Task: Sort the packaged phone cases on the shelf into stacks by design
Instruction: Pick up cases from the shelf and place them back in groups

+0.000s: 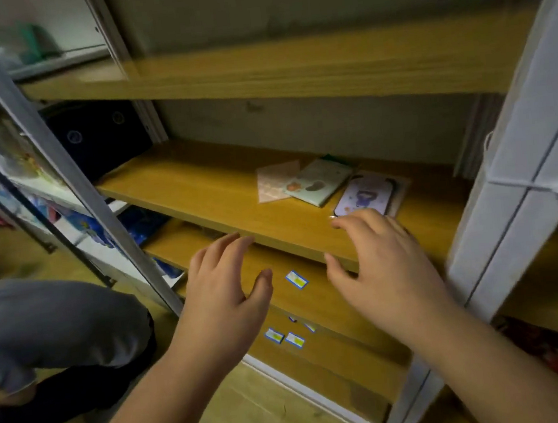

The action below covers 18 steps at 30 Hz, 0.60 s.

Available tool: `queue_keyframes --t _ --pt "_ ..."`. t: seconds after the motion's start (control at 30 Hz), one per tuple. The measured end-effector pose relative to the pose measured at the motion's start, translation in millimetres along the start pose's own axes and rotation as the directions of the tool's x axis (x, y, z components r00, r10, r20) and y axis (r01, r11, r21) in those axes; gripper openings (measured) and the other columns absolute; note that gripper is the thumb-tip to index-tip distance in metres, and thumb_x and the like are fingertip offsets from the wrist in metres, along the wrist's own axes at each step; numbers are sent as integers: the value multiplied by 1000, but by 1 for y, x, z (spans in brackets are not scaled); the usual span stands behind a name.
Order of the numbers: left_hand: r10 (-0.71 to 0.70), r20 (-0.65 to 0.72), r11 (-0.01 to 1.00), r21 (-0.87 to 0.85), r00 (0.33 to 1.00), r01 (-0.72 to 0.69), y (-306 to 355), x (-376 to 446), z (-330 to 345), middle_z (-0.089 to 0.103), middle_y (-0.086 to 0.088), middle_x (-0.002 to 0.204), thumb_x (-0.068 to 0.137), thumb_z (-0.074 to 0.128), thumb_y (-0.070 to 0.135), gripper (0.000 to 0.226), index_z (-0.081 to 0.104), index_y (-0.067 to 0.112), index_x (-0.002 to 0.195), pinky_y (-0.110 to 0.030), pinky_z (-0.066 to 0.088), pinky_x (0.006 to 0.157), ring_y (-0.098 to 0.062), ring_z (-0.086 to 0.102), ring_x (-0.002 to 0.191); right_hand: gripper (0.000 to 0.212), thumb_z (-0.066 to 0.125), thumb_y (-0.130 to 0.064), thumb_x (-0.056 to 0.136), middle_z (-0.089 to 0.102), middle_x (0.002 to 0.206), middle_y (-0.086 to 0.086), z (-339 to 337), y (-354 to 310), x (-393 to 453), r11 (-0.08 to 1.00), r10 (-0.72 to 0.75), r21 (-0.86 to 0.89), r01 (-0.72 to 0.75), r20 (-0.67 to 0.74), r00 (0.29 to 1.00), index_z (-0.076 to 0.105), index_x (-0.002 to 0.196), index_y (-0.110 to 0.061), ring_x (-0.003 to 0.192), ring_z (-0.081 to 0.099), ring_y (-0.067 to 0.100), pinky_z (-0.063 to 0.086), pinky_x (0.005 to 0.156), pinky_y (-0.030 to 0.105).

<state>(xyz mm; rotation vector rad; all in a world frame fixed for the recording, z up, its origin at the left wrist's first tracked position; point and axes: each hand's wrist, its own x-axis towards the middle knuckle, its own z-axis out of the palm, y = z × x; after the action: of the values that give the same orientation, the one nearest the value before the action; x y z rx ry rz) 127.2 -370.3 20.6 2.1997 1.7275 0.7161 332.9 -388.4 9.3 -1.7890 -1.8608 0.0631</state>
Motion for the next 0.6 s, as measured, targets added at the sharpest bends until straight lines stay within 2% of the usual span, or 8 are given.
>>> queue_keyframes --t 0.3,0.47,0.6 --pt "18 82 999 -35 996 -16 -21 73 23 31 14 156 95 47 53 60 34 34 150 -34 24 114 -10 16 144 51 51 -49 93 48 136 -10 19 15 47 993 110 -59 -104 99 989 44 140 -30 128 41 10 37 106 31" --pt "115 191 993 -28 975 -111 -22 119 55 42 10 150 87 30 71 73 41 30 147 -39 32 111 -16 30 137 52 48 -51 94 43 139 -13 26 26 50 975 208 -102 -198 102 973 40 142 -35 131 37 9 34 109 32" --pt "184 231 982 8 955 -191 -21 164 80 46 1 149 93 41 63 66 42 24 147 -38 31 109 -23 36 135 51 48 -51 94 43 138 -15 29 26 53 947 295 -153 -282 70 953 39 142 -37 131 38 8 33 110 32"
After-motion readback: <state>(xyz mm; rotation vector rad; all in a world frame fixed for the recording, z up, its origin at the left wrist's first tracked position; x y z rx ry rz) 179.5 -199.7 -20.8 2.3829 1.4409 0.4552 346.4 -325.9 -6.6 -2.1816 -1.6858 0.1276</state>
